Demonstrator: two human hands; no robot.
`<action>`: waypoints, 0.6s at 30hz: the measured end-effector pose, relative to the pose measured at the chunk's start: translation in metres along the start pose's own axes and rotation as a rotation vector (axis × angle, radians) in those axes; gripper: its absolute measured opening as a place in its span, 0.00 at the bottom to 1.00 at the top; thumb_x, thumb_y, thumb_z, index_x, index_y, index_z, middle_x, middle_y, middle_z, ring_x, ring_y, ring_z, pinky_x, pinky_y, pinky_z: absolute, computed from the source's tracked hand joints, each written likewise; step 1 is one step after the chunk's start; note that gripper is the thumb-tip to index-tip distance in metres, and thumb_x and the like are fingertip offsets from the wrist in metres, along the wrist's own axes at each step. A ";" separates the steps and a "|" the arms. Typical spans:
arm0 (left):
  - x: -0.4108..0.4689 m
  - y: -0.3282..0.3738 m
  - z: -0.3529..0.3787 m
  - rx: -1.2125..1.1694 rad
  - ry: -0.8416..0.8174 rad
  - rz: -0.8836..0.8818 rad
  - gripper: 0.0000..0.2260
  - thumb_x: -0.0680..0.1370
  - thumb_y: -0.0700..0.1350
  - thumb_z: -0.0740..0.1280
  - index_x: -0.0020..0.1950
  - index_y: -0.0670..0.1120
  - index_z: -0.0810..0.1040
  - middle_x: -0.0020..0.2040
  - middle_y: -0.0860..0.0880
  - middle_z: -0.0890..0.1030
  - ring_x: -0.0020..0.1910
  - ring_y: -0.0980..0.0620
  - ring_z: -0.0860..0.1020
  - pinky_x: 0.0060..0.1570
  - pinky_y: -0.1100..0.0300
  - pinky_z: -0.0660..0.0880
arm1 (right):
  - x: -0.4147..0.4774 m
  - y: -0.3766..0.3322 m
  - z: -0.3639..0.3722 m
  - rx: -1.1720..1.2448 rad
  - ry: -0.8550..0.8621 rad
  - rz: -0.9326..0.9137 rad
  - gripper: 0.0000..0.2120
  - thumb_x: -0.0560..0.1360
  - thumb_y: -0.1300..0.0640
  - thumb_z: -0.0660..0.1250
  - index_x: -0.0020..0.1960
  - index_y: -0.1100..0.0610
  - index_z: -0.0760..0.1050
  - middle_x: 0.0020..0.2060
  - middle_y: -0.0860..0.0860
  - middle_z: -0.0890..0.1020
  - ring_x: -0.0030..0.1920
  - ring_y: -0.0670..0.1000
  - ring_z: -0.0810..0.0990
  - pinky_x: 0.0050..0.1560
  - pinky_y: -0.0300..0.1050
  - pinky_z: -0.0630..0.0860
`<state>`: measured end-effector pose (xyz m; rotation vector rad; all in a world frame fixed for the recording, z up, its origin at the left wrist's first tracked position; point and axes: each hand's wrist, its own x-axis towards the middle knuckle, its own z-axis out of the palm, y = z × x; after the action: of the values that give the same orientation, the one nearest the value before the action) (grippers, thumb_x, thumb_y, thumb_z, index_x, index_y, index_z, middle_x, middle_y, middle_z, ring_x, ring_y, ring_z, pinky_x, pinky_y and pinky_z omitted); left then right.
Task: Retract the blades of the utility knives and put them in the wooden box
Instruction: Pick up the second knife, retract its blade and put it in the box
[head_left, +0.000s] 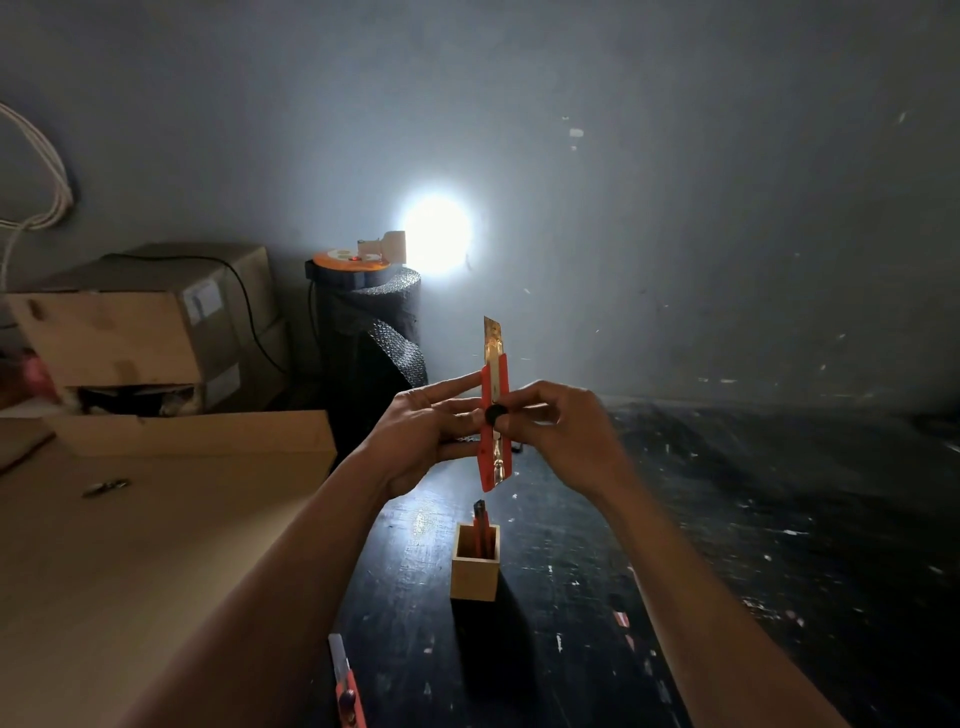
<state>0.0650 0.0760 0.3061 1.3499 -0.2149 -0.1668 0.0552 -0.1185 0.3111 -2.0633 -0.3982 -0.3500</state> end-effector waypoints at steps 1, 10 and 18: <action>0.000 0.001 0.000 -0.016 0.005 -0.005 0.20 0.80 0.31 0.67 0.70 0.45 0.80 0.62 0.39 0.85 0.60 0.36 0.84 0.64 0.38 0.77 | -0.001 0.000 0.000 -0.004 -0.016 0.002 0.07 0.75 0.53 0.75 0.53 0.50 0.84 0.49 0.44 0.86 0.45 0.43 0.85 0.50 0.34 0.77; -0.001 0.014 0.010 0.021 0.074 0.039 0.19 0.77 0.28 0.66 0.65 0.43 0.82 0.50 0.39 0.89 0.45 0.42 0.89 0.45 0.50 0.86 | -0.014 0.000 0.002 -0.023 -0.123 -0.003 0.08 0.74 0.58 0.76 0.53 0.54 0.86 0.50 0.47 0.88 0.49 0.46 0.86 0.56 0.37 0.80; 0.005 0.020 0.020 0.075 0.134 0.078 0.20 0.77 0.28 0.68 0.67 0.43 0.82 0.53 0.38 0.88 0.46 0.43 0.88 0.48 0.50 0.86 | -0.016 0.001 0.011 -0.061 -0.001 -0.026 0.08 0.75 0.53 0.75 0.54 0.49 0.82 0.48 0.38 0.84 0.48 0.39 0.83 0.53 0.32 0.74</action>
<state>0.0647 0.0605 0.3302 1.4196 -0.1620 -0.0031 0.0417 -0.1118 0.2990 -2.1192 -0.4194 -0.3812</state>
